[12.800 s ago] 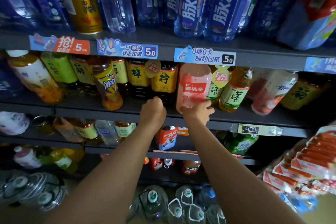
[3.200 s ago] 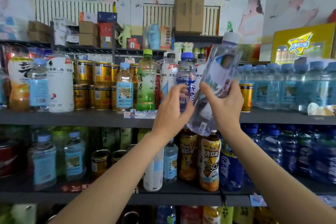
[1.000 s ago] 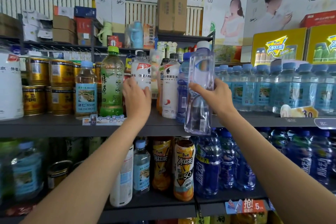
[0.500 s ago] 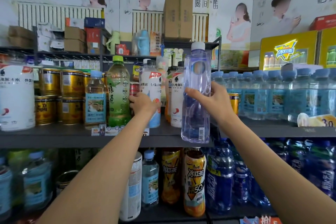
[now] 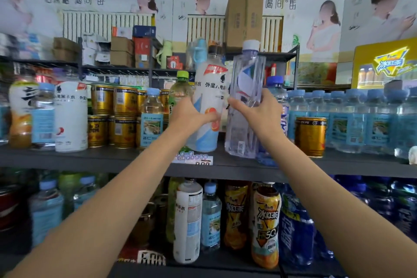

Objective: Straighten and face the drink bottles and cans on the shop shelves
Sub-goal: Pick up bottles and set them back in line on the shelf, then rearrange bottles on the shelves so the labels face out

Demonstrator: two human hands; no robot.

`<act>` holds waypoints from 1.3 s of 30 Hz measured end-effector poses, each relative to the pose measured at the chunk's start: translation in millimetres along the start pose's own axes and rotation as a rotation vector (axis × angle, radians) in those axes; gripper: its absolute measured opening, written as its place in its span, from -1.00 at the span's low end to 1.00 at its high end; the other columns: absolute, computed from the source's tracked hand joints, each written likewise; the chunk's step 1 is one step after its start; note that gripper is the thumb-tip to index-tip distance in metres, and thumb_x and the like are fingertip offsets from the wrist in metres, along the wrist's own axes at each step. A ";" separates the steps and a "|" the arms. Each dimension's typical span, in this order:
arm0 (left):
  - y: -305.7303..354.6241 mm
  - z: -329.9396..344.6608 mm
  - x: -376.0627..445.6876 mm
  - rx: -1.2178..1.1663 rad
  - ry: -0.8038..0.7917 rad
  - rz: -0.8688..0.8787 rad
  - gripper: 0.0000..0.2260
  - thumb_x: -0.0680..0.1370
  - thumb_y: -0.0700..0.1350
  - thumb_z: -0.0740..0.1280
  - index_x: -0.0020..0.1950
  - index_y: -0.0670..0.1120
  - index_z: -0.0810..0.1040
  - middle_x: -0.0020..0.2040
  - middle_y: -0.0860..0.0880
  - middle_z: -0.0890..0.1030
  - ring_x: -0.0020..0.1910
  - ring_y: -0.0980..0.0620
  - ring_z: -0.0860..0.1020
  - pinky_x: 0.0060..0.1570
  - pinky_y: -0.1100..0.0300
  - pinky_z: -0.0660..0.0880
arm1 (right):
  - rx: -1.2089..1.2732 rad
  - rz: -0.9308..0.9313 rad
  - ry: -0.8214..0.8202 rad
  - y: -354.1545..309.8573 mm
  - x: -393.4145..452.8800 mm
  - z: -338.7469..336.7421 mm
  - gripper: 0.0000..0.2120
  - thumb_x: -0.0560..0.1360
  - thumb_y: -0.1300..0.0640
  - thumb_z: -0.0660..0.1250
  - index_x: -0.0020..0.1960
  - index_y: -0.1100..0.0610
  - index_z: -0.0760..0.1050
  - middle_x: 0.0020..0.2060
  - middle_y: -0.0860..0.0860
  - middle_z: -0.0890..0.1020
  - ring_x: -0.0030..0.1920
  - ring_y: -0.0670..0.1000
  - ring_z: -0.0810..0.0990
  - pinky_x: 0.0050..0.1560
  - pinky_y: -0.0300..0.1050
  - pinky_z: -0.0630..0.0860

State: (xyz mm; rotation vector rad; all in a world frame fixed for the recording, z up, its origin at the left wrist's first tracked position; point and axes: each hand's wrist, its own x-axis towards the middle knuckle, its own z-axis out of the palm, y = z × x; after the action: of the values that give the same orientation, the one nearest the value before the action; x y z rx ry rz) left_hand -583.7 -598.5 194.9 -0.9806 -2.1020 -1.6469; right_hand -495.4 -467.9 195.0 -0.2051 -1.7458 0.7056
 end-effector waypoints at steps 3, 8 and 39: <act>-2.3 -33.1 -1.7 0.038 0.057 -0.019 -0.47 0.27 -0.01 0.56 0.16 -0.12 0.50 0.07 -0.03 0.58 0.02 -0.04 0.56 0.07 -0.02 0.53 | -0.053 0.080 -0.040 -2.2 8.9 28.7 -0.36 0.34 -0.14 0.47 0.26 0.20 0.40 0.16 0.08 0.54 0.17 0.09 0.50 0.10 -0.03 0.45; -8.8 -71.2 -7.2 -0.004 0.088 -0.084 -0.51 0.27 -0.03 0.56 0.11 -0.13 0.50 0.09 -0.07 0.58 0.05 -0.07 0.54 0.09 -0.07 0.51 | -0.037 0.192 -0.176 10.8 10.7 70.1 -0.27 0.34 -0.06 0.50 0.36 0.22 0.29 0.23 0.14 0.51 0.21 0.15 0.49 0.18 0.01 0.45; -104.1 -119.3 11.6 0.057 0.370 -0.278 -0.48 0.36 -0.09 0.52 0.22 -0.19 0.41 0.22 -0.14 0.52 0.19 -0.15 0.48 0.16 -0.02 0.46 | -0.064 -0.386 -0.239 -65.9 -58.6 130.3 -0.69 0.47 0.42 0.16 0.21 0.33 0.33 0.15 0.20 0.37 0.08 0.11 0.41 -0.01 -0.35 0.23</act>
State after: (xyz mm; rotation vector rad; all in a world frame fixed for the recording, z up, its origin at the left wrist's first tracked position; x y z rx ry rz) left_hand -682.4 -718.3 161.1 -0.3387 -2.0783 -1.7232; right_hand -583.9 -594.7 165.9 0.1784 -1.9634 0.4030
